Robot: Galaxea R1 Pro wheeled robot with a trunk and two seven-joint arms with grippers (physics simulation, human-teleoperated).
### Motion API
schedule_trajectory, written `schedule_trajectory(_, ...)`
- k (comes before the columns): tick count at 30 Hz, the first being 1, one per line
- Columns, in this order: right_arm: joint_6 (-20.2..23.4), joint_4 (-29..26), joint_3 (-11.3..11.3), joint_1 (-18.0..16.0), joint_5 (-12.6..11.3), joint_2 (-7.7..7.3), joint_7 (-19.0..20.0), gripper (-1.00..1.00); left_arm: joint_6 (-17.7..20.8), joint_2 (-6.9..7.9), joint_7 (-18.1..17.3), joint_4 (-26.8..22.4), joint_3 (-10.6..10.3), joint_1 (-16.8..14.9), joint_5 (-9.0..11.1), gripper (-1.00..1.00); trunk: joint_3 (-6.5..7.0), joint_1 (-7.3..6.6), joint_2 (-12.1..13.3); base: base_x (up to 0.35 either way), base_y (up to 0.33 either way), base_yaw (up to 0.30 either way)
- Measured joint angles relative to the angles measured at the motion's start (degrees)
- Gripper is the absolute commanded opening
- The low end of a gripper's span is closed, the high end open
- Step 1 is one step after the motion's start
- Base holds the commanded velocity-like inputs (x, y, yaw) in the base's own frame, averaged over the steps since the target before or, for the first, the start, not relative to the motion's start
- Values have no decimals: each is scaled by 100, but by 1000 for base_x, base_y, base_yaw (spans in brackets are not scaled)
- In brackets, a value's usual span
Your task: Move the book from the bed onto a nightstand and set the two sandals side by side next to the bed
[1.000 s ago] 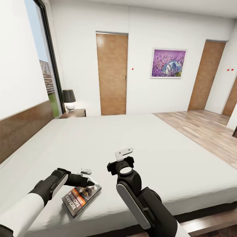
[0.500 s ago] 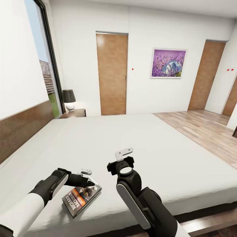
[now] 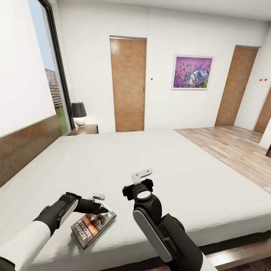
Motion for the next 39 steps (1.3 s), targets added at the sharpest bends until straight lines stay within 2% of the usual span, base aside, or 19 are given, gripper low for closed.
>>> schedule_trajectory(22,0,0,0,0,4,0,0,100,72,0,-41,-86,-96,9,41,100,-2,1,1,0,0,0)
schedule_trajectory(39,0,0,0,0,0,0,-1,100,91,19,-94,-399,-192,100,47,100,-2,1,1,0,0,0)
